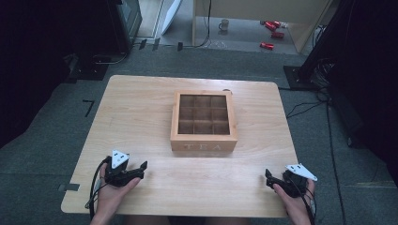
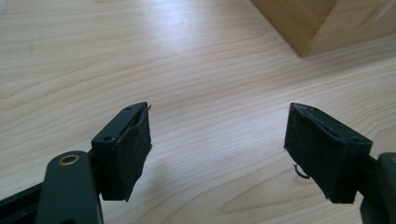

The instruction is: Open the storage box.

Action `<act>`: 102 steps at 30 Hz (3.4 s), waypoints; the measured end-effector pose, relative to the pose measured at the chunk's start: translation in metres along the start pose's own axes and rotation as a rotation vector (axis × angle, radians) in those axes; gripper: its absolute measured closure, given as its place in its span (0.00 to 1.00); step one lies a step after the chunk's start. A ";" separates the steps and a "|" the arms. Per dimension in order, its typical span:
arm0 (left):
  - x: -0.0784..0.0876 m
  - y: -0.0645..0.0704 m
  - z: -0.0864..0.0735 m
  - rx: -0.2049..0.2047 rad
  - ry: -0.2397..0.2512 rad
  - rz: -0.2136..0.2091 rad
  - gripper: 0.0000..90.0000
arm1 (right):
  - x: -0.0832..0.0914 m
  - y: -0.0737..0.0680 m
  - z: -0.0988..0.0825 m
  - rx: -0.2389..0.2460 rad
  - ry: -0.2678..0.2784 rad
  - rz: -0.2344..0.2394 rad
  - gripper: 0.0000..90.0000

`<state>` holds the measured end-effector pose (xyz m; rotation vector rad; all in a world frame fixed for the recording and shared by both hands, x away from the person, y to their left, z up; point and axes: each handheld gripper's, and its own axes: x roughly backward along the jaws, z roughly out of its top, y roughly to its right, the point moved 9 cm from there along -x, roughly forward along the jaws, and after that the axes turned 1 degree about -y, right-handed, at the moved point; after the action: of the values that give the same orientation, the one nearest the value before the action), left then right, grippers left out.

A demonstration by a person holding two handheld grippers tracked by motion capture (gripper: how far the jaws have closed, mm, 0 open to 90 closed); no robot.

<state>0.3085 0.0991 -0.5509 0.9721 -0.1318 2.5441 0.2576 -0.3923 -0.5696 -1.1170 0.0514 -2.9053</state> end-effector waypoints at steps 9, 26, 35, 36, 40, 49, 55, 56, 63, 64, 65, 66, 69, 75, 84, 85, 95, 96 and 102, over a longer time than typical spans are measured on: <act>-0.010 0.026 0.021 -0.033 0.010 -0.043 0.28 | 0.001 -0.020 0.018 0.003 0.025 0.049 0.15; -0.030 0.073 0.053 -0.081 0.023 -0.118 0.44 | -0.005 -0.075 0.051 0.043 0.073 0.145 0.15; -0.045 0.087 0.068 -0.100 0.001 -0.094 0.55 | -0.010 -0.096 0.070 0.057 0.090 0.180 0.15; -0.046 0.087 0.069 -0.104 0.000 -0.092 0.57 | -0.011 -0.098 0.072 0.057 0.090 0.183 0.15; -0.050 0.088 0.072 -0.092 -0.005 -0.083 0.61 | -0.013 -0.103 0.077 0.060 0.096 0.188 0.15; -0.054 0.084 0.074 -0.053 -0.006 -0.142 0.61 | -0.017 -0.113 0.086 0.070 0.099 0.209 0.15; -0.052 0.082 0.076 -0.059 0.003 -0.153 0.63 | -0.017 -0.114 0.088 0.068 0.104 0.220 0.16; -0.052 0.082 0.076 -0.060 0.004 -0.152 0.63 | -0.017 -0.114 0.088 0.068 0.104 0.223 0.16; -0.048 0.084 0.081 -0.071 0.027 -0.150 0.63 | -0.020 -0.119 0.089 0.083 0.109 0.244 0.16; -0.048 0.084 0.081 -0.072 0.028 -0.150 0.63 | -0.020 -0.120 0.089 0.082 0.110 0.246 0.15; -0.048 0.084 0.082 -0.073 0.031 -0.151 0.63 | -0.020 -0.120 0.090 0.081 0.110 0.248 0.15; -0.047 0.084 0.083 -0.072 0.035 -0.151 0.63 | -0.021 -0.121 0.090 0.085 0.112 0.250 0.16; -0.046 0.085 0.086 -0.075 0.044 -0.155 0.63 | -0.025 -0.122 0.091 0.086 0.110 0.249 0.16; -0.044 0.085 0.088 -0.072 0.048 -0.158 0.63 | -0.035 -0.121 0.094 0.077 0.109 0.239 0.17; -0.041 0.083 0.090 -0.053 0.076 -0.181 0.62 | -0.040 -0.120 0.103 0.098 0.130 0.228 0.19; -0.039 0.083 0.089 -0.047 0.082 -0.186 0.60 | -0.038 -0.120 0.105 0.113 0.139 0.220 0.19; -0.035 0.053 0.043 -0.030 0.035 -0.153 0.47 | -0.023 -0.122 0.128 0.140 0.209 0.228 0.21; -0.034 0.050 0.039 -0.028 0.031 -0.149 0.47 | -0.023 -0.122 0.128 0.140 0.209 0.228 0.21; -0.026 0.026 0.017 -0.031 0.015 -0.097 0.46 | -0.014 -0.122 0.151 0.170 0.253 0.236 0.21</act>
<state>0.3262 0.0626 -0.5541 0.9248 -0.1160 2.4537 0.3675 -0.2725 -0.4619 -0.6653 -0.0538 -2.7579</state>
